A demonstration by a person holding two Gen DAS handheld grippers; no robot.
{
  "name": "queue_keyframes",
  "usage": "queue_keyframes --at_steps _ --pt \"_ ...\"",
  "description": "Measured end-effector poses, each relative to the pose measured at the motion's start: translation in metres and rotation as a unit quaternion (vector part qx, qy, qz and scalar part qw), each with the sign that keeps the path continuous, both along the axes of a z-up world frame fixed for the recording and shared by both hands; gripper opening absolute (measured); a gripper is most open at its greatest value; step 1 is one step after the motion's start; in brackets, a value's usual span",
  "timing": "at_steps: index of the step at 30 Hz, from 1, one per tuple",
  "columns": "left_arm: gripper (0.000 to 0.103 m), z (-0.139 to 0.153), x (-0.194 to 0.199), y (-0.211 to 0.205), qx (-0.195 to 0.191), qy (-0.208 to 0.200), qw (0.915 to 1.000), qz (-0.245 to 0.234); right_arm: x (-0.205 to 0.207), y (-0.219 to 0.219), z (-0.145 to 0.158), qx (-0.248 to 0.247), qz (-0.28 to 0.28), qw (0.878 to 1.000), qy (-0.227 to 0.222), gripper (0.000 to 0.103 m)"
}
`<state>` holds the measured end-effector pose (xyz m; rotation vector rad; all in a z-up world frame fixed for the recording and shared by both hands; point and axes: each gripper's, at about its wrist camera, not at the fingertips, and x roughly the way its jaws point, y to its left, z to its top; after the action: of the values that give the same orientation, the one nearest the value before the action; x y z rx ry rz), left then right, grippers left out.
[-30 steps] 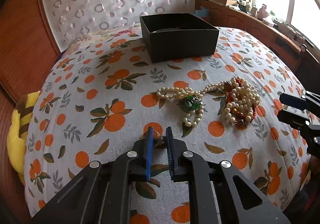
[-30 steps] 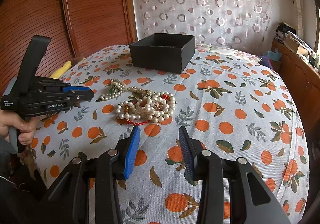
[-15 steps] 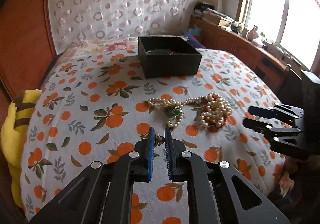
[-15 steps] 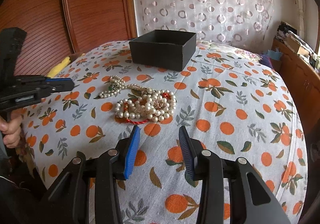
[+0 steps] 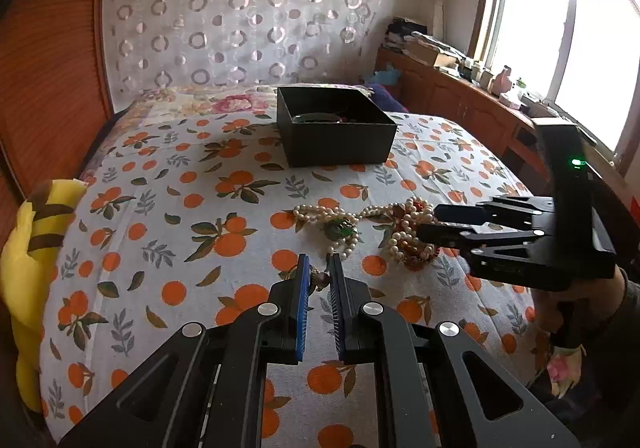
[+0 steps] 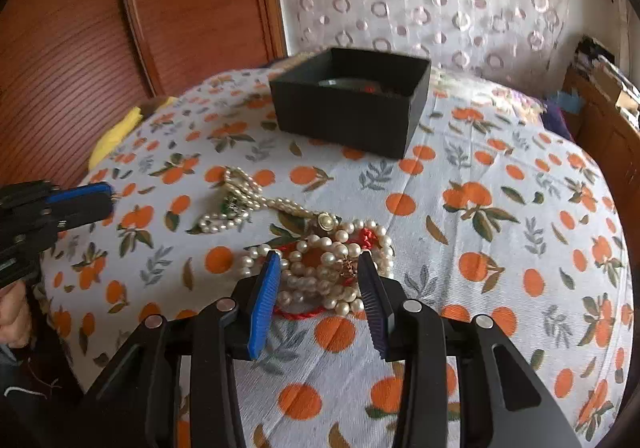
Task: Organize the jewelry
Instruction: 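Grasp the gold ring with the left tool while the right tool grasps a pearl necklace, then lower the ring into the black box while the right tool lowers the pearl necklace in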
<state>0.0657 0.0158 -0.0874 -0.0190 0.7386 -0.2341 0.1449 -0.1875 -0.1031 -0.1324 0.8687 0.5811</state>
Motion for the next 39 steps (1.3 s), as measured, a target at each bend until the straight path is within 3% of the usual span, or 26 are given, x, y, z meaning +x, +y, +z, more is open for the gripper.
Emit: queue_keyframes --at_steps 5,9,10,11,21,39 --pt "0.009 -0.003 0.0 0.001 0.003 0.002 1.0 0.003 0.004 0.006 -0.002 -0.015 -0.003 1.0 -0.007 0.042" --pt "0.009 -0.003 0.0 0.001 0.004 0.003 1.0 0.003 0.007 0.008 -0.002 -0.018 -0.003 1.0 -0.009 0.034" --pt "0.009 -0.003 0.0 0.001 0.004 0.003 1.0 0.003 0.007 0.009 0.0 -0.021 -0.003 1.0 -0.012 0.026" --pt "0.009 -0.003 0.0 0.001 0.005 0.003 1.0 0.003 0.008 0.009 0.001 -0.03 -0.003 0.999 -0.016 0.012" --pt "0.009 -0.002 0.0 0.001 0.004 0.002 1.0 0.003 0.0 -0.006 0.016 -0.011 -0.004 0.999 -0.037 0.008" --pt "0.009 0.005 -0.001 -0.005 0.001 -0.008 0.9999 -0.007 -0.022 -0.025 0.101 0.031 0.011 0.994 -0.109 0.008"
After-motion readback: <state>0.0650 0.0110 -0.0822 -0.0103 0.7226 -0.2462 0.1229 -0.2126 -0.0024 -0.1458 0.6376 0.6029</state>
